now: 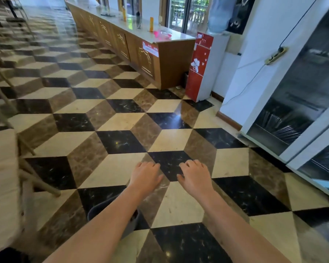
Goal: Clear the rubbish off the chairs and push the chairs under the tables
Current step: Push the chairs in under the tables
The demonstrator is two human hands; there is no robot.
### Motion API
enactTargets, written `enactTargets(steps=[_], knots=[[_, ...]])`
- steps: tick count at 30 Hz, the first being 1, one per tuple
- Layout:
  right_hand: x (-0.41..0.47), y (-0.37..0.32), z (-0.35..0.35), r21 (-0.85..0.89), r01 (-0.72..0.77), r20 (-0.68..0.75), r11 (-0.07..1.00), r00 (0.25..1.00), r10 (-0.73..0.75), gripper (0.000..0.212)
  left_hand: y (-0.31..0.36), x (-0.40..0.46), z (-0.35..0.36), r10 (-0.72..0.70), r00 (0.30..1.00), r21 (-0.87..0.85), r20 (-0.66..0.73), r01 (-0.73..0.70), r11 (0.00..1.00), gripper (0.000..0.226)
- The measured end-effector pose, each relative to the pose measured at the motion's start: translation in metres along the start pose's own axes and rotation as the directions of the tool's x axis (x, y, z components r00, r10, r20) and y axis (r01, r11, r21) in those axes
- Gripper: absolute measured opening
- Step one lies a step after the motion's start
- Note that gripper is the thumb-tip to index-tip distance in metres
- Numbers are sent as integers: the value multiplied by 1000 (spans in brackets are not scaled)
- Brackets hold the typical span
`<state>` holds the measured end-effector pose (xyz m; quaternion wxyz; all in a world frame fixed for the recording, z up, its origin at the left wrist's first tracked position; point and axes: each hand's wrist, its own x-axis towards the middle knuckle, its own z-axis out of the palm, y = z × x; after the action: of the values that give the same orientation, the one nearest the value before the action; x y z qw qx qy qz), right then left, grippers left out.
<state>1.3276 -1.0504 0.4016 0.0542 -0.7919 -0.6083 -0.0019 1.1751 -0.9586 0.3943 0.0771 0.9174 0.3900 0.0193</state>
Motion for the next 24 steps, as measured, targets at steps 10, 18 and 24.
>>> enactTargets(steps=[10,18,24], knots=[[146,55,15,48,29,47,998,998,-31,32,-22,152,-6,-84,996,-4,40,85,996,40],[310,72,34,20,265,53,964,963,-266,29,-82,271,2,-268,962,27,-52,269,963,43],[449,55,25,57,470,1,881,882,-471,36,-141,346,-23,-478,858,32,-188,492,870,34]])
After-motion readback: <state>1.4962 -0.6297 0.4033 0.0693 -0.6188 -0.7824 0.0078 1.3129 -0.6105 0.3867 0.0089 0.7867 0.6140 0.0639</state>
